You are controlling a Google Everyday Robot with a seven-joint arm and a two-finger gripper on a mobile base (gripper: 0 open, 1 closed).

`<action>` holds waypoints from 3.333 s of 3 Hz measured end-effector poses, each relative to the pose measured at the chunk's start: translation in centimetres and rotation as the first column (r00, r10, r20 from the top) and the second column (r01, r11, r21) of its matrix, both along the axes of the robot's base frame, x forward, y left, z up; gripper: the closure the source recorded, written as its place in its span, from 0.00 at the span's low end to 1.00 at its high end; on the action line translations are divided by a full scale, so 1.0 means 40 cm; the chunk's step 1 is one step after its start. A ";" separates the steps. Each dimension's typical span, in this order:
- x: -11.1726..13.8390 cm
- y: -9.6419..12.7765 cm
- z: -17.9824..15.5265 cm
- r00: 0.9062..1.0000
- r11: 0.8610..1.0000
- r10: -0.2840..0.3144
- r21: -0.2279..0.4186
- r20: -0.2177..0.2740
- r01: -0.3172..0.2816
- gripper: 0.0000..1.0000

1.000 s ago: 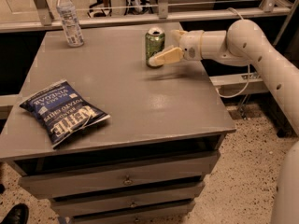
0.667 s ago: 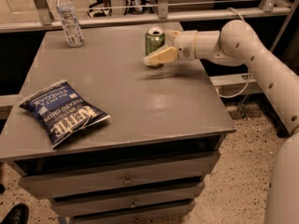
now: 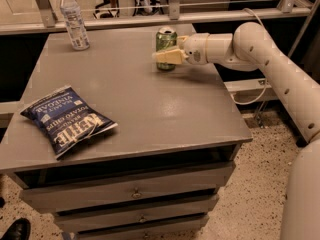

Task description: Move green can near blue plastic bottle

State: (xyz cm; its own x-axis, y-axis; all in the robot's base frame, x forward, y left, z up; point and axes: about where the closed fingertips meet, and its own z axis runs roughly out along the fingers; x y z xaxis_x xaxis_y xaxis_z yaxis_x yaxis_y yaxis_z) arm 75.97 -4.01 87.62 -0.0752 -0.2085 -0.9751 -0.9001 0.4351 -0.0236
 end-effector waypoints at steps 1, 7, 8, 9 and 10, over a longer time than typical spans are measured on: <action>-0.002 -0.016 0.019 1.000 1.000 -0.008 -0.002 0.017 0.008 0.65; 0.010 0.103 0.124 0.998 0.995 0.024 -0.095 0.056 -0.019 1.00; 0.043 0.175 0.128 0.999 0.996 0.006 -0.085 0.034 -0.003 1.00; 0.076 0.267 0.126 1.000 1.000 0.007 -0.030 0.022 -0.006 1.00; 0.107 0.361 0.118 1.000 1.000 0.023 0.013 0.016 -0.023 1.00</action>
Offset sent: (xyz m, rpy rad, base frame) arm -0.0063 -0.0378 0.0415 -0.0167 -0.0801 -0.0400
